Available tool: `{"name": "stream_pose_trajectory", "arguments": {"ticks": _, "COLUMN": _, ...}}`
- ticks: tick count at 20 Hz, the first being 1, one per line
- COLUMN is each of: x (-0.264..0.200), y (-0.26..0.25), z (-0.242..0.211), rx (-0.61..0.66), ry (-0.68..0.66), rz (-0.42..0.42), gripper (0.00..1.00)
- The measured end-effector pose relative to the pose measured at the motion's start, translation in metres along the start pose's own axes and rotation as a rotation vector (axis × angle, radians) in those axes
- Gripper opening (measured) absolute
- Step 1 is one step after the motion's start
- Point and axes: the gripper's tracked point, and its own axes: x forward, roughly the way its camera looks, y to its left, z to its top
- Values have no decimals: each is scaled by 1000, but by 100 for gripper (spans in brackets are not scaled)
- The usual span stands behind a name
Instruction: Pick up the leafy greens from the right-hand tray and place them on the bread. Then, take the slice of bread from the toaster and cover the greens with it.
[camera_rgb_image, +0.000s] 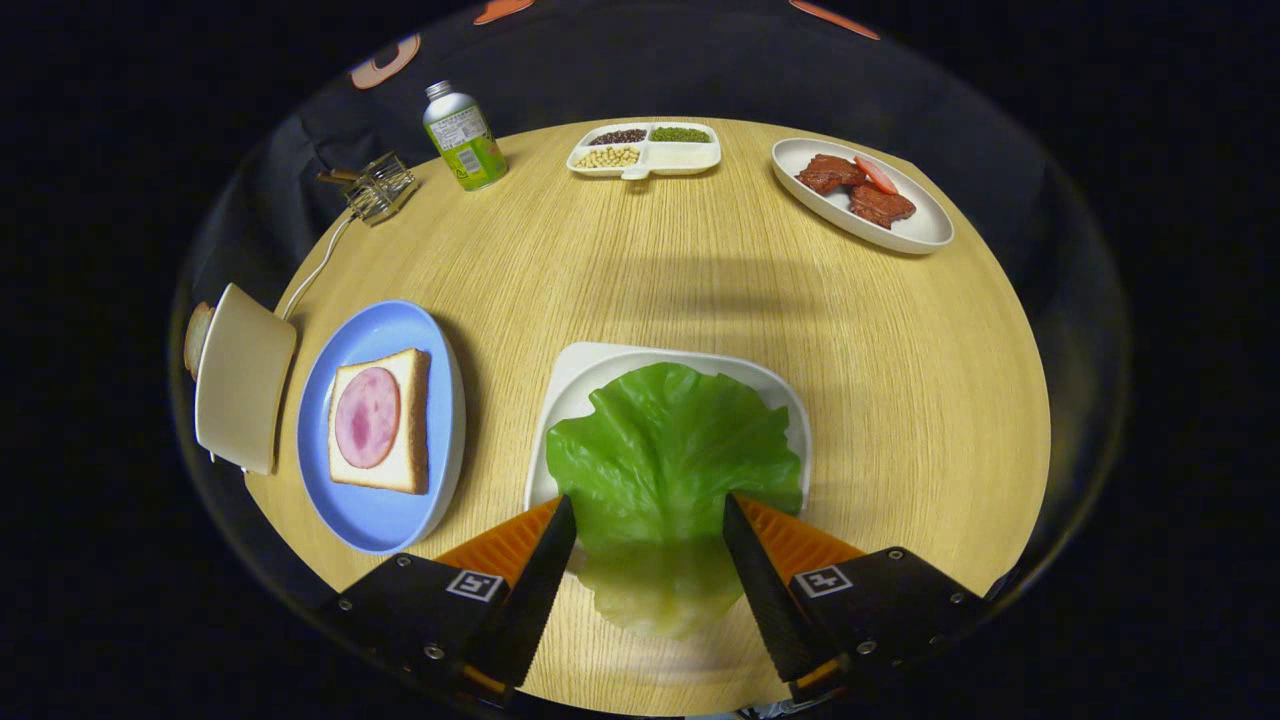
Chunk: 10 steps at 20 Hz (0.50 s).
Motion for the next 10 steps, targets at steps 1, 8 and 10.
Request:
{"name": "stream_pose_trajectory", "arguments": {"ticks": 1, "x": 1, "y": -2, "z": -2, "rx": -6, "ry": -1, "rz": -10, "gripper": 89}}
{"name": "stream_pose_trajectory", "arguments": {"ticks": 8, "x": 2, "y": -9, "z": -1, "rx": -32, "ry": -23, "rz": -61, "gripper": 73}}
{"name": "stream_pose_trajectory", "arguments": {"ticks": 10, "x": 3, "y": -14, "z": 1, "rx": -14, "ry": -34, "rz": -65, "gripper": 65}}
